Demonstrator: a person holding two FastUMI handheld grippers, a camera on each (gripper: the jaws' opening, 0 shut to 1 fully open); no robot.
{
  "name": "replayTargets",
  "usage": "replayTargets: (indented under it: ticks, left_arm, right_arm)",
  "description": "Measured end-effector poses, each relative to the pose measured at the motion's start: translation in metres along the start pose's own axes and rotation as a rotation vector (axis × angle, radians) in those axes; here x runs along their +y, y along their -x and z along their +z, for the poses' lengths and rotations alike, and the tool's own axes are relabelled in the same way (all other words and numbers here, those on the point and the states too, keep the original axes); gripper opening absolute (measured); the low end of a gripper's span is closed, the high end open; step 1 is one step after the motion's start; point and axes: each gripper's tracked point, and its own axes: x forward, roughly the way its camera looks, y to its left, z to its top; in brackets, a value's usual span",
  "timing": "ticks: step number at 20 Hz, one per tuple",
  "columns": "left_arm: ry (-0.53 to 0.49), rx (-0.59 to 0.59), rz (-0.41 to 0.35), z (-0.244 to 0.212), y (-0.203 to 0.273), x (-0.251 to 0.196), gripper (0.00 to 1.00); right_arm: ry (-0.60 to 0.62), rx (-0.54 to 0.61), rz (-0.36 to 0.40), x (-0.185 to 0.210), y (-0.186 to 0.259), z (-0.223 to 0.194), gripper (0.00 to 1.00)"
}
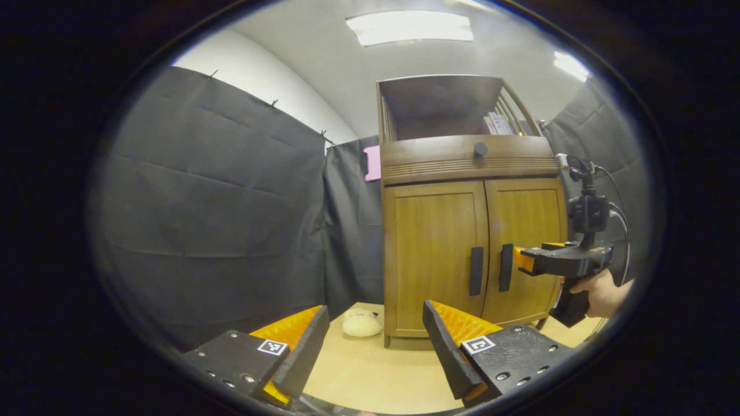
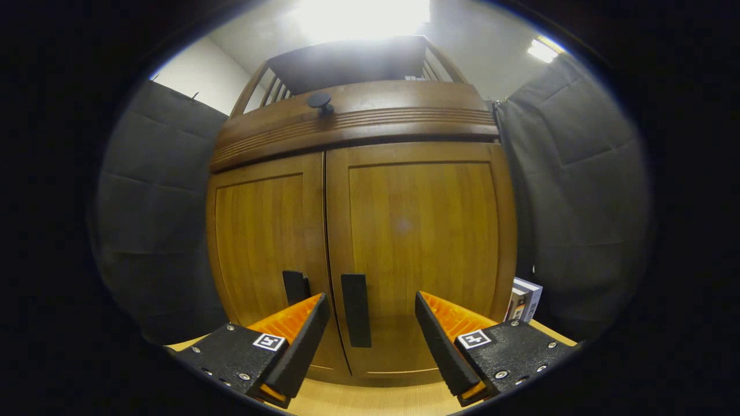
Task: Open the right door of the double-door shoe cabinet with the right hand, and open the left door with the left hand.
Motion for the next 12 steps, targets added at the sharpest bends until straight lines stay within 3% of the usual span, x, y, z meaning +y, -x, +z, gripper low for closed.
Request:
replayTargets:
  ticks: [2,3,4,7,8,9,12]
  left_arm:
    - [-0.007,0.003,0.015,-0.001,-0.001,0.001,0.93]
    - [-0.012,0.005,0.023,0.0,-0.001,0.002,0.99]
    - [-0.016,0.006,0.031,0.0,-0.001,0.002,0.93]
    - [-0.025,0.002,0.044,0.001,-0.001,0.003,0.93]
    - [-0.029,0.002,0.048,0.001,0.0,0.003,0.99]
    - [-0.03,0.002,0.051,0.002,0.0,0.003,0.93]
    - [-0.03,0.009,0.054,0.0,-0.001,0.004,0.93]
  right_arm:
    - [0.002,0.019,0.011,0.003,-0.015,-0.008,0.9]
    - [0.002,0.031,0.015,0.005,-0.021,-0.012,0.88]
    - [0.0,0.039,0.017,0.007,-0.027,-0.016,0.86]
    - [-0.014,0.064,0.008,0.008,-0.046,-0.026,0.74]
    - [-0.02,0.077,0.003,0.005,-0.051,-0.03,0.7]
    - [-0.027,0.092,0.005,0.003,-0.056,-0.034,0.65]
    - [-0.043,0.129,0.036,0.011,-0.066,-0.048,0.55]
